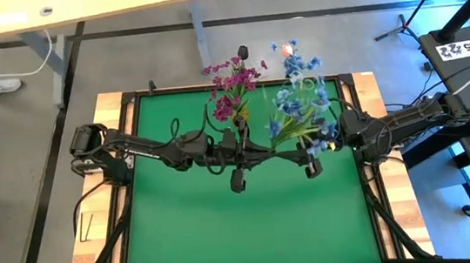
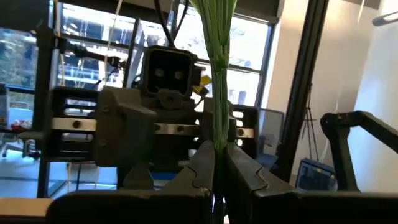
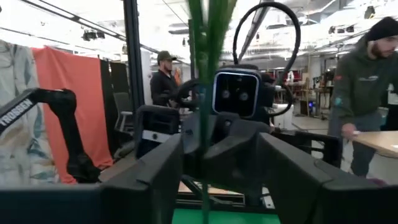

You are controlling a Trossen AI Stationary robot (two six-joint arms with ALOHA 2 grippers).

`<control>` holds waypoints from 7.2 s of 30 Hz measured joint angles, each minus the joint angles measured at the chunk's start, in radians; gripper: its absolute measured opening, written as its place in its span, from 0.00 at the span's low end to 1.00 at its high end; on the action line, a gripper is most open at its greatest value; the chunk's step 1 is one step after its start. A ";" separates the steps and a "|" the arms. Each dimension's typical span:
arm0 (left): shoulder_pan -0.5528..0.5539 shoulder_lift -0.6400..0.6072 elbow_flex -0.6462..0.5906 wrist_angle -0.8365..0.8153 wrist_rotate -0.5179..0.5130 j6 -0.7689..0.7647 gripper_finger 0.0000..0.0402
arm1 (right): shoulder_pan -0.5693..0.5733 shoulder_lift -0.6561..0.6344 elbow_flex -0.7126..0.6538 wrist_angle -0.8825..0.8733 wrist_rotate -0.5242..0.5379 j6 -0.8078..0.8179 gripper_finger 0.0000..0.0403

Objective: Sort flowers into vase by color
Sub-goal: Put the blue flowers into the transparent vase, then return to Home Position

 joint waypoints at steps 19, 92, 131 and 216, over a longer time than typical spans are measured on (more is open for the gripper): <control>0.013 -0.001 0.000 -0.057 -0.003 0.000 0.03 | 0.000 0.025 0.000 0.064 0.047 0.033 0.50; -0.106 -0.517 0.000 -0.768 -0.444 0.183 0.34 | -0.828 -0.460 -0.389 -0.254 0.367 -0.102 0.07; -0.106 -0.517 0.000 -0.806 -0.443 0.157 0.34 | -0.831 -0.407 -0.439 -0.469 0.329 0.085 0.72; 0.035 -1.147 -0.824 -0.505 -0.265 0.086 0.00 | 0.033 -1.089 -0.417 -0.853 0.128 -0.163 0.01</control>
